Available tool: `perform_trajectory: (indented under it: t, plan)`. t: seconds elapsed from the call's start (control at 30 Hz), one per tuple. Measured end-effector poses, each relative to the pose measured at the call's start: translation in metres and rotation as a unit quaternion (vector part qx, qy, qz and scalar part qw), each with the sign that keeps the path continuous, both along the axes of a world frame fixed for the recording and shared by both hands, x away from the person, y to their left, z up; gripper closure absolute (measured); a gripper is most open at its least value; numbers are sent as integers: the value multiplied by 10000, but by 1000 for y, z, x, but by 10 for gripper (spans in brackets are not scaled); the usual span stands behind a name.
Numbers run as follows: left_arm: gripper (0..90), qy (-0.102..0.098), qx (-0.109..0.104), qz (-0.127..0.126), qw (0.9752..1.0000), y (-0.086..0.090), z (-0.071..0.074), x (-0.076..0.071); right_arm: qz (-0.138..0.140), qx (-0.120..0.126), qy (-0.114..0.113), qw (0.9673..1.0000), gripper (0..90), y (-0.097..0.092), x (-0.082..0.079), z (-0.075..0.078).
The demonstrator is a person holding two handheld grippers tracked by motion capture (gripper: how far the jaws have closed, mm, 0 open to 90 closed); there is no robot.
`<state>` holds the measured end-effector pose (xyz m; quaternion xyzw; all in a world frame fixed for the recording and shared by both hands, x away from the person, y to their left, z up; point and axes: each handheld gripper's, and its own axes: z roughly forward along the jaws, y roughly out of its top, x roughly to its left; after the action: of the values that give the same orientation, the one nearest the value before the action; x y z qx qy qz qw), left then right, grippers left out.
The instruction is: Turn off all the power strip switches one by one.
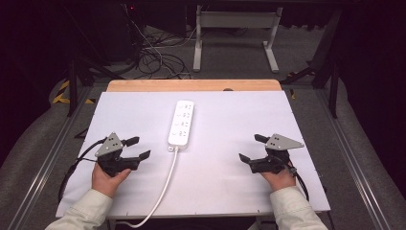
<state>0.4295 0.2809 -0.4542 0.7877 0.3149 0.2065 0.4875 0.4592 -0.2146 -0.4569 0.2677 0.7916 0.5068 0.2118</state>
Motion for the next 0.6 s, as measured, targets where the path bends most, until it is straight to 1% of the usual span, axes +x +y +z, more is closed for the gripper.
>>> perform_trajectory:
  t: [0.13, 0.2, 0.47, 0.53, 0.57, 0.6]
  plan:
    - [349, -10, -9, -16, 10000, 1, 1, 0, 10, 10, 3, 10000, 84, 0, 0, 0]
    - [354, -57, 2, 3, 10000, 1, 2, -1, 4, 16, 4, 10000, 84, 0, 0, 0]
    - [369, -134, 129, 56, 9998, 2, 2, -2, 9, 16, -4, 10000, 84, 0, 0, 0]
    - [404, -129, 101, 21, 9999, 2, 3, -2, 2, 12, 5, 10000, 84, 1, 0, 0]
    - [433, -111, 131, 17, 9999, 2, 4, -2, 5, 3, 1, 10000, 84, 0, 0, 0]
    - [487, -47, 145, 9, 9999, 2, 5, -1, -1, 12, 3, 10000, 84, 1, 0, 0]
